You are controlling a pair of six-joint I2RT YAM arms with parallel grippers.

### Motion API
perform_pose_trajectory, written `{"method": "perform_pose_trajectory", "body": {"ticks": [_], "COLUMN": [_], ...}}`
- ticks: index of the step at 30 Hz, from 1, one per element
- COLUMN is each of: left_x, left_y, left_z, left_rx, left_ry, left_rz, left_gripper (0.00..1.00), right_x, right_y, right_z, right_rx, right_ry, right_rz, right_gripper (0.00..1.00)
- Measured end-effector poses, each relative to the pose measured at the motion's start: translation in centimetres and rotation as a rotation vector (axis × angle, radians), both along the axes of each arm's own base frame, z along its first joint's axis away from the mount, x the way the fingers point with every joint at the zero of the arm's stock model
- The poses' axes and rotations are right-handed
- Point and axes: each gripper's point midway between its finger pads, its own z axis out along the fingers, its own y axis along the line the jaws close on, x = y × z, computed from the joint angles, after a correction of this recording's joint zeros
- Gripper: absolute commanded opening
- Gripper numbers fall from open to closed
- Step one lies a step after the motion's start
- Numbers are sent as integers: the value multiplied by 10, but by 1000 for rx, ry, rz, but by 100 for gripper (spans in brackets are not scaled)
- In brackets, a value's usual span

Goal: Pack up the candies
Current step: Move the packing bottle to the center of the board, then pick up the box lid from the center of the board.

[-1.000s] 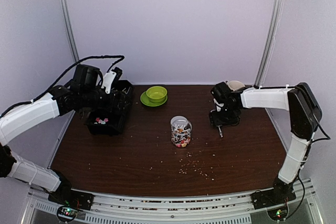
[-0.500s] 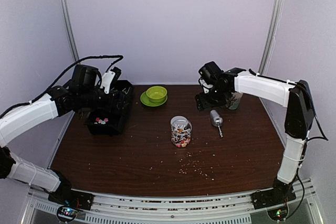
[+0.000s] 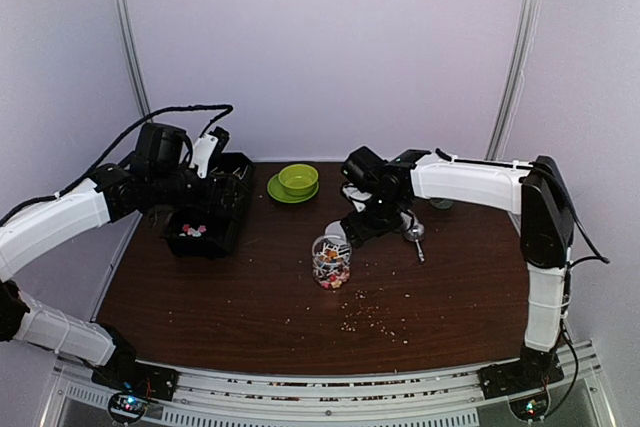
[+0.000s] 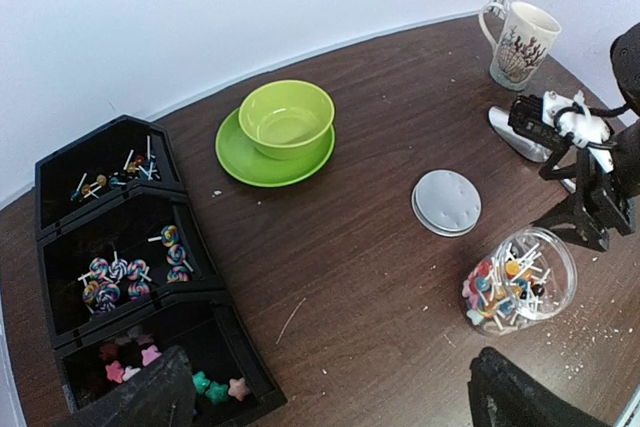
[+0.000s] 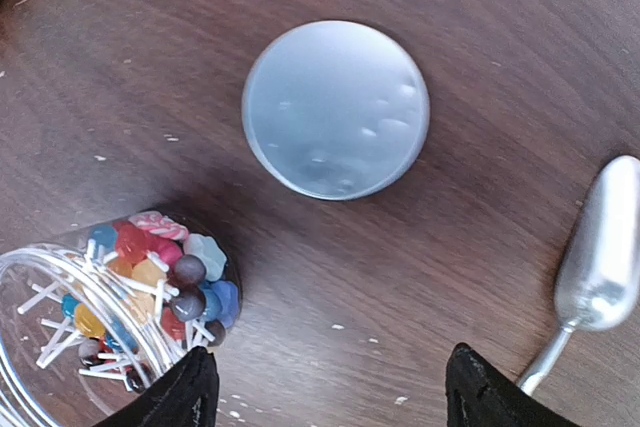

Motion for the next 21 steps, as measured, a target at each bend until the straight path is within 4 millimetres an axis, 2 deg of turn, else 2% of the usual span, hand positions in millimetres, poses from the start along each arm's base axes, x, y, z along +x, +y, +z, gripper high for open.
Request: {"method": "perform_pose_trajectory", "body": {"ticks": [9, 14, 18, 21], "left_x": [2, 1, 2, 2], "left_y": [3, 2, 2, 2], "left_z": [0, 0, 0, 0], "left_rx": [0, 0, 0, 0], "left_ry": [0, 0, 0, 0], "left_rz": [8, 7, 8, 7], "left_gripper": [98, 98, 98, 98], "right_x": [-9, 1, 27, 42], "right_y": [55, 60, 58, 54], "right_z": [-14, -12, -4, -11], "right_rx": [72, 84, 100, 95], "right_ry": [49, 12, -44, -59], "right_rz": [78, 28, -34, -73], "right_gripper": [80, 87, 89, 89]}}
